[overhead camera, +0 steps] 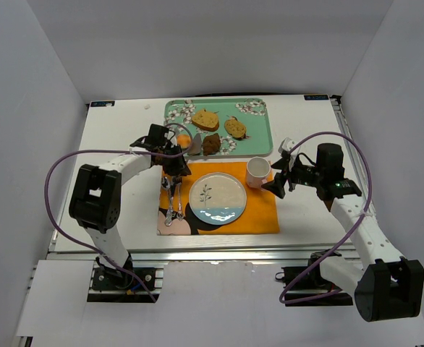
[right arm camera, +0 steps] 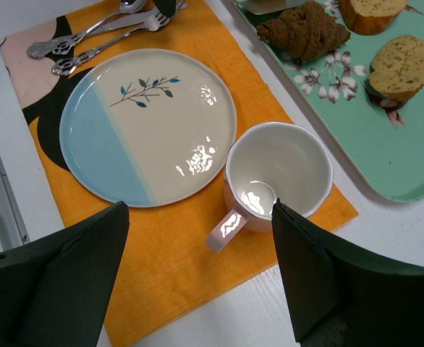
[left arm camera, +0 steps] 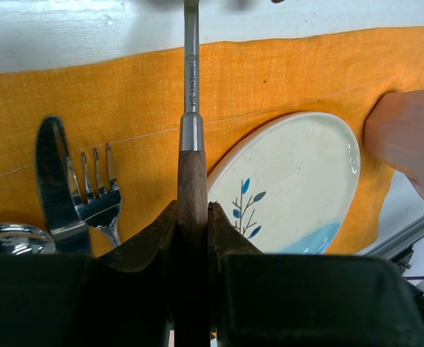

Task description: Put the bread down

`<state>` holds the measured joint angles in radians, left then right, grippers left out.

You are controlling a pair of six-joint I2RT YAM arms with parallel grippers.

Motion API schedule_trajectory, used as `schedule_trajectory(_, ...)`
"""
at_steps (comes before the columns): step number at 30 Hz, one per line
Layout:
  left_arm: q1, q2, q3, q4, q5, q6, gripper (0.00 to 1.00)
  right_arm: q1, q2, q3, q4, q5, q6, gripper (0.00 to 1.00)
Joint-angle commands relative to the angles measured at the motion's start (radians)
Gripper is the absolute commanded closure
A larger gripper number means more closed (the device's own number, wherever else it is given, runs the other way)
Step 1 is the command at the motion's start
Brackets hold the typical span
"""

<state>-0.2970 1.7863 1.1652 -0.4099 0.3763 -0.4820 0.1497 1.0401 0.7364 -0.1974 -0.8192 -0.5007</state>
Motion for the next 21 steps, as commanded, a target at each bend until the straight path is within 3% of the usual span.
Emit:
schedule_trajectory(1,0.018,-0.015,0.05,-0.055,-0.031,0.04,1.0,-0.007,-0.014,-0.009,0.044,-0.026,0.01,0.16)
schedule_trajectory(13,0.088,0.054,0.132,-0.052,0.007,0.08,1.0,-0.013,-0.017,-0.014,0.047,-0.032,0.014,0.16)
schedule_trajectory(21,0.087,0.006,0.071,-0.04,0.056,0.098,1.0,-0.019,-0.028,-0.02,0.041,-0.034,0.011,0.16)
